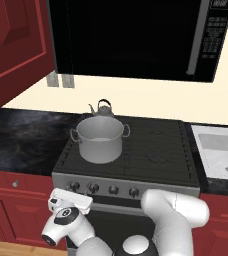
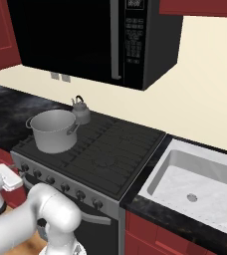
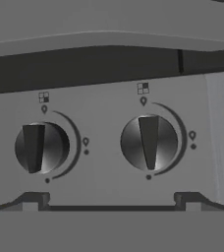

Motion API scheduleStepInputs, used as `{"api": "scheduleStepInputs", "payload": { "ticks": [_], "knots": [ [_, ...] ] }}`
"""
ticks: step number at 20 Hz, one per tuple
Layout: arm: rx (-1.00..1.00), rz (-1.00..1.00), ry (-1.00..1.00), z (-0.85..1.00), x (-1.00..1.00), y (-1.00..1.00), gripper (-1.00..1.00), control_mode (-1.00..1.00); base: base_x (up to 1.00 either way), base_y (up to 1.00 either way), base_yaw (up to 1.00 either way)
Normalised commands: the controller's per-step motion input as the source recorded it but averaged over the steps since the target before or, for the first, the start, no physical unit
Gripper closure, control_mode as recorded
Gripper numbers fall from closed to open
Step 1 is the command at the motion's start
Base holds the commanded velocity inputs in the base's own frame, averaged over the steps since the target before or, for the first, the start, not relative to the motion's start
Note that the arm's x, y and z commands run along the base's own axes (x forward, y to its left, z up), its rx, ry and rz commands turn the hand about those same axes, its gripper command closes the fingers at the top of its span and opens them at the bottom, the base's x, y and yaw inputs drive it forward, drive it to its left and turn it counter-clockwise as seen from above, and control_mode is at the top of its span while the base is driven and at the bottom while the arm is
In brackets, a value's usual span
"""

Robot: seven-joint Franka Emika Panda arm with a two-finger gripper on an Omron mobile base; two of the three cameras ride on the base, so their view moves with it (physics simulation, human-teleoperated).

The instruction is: Pick the kettle from the cabinet and place it on a stove burner. Then pick the pot from the counter and place it on another stove burner. Finally, turn both burners on.

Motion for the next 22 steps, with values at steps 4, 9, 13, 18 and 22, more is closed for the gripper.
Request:
{"api": "scheduleStepInputs", "payload": {
  "ticks": [4, 9, 13, 18, 22],
  "knots": [
    [0.00, 0.00, 0.00, -0.02, 0.19, 0.00, -1.00, -1.00, 0.00, 0.00, 0.00],
    [0.00, 0.00, 0.00, -0.05, 0.19, 0.01, -1.00, -1.00, 0.00, 0.00, 0.00],
    [0.00, 0.00, 0.00, -0.10, 0.15, 0.01, -1.00, -1.00, 0.00, 0.00, 0.00],
    [0.00, 0.00, 0.00, -0.13, 0.14, 0.06, -1.00, -1.00, 0.00, 0.00, 0.00],
    [0.00, 0.00, 0.00, -0.10, 0.12, 0.09, -1.00, -1.00, 0.00, 0.00, 0.00]
  ]
}}
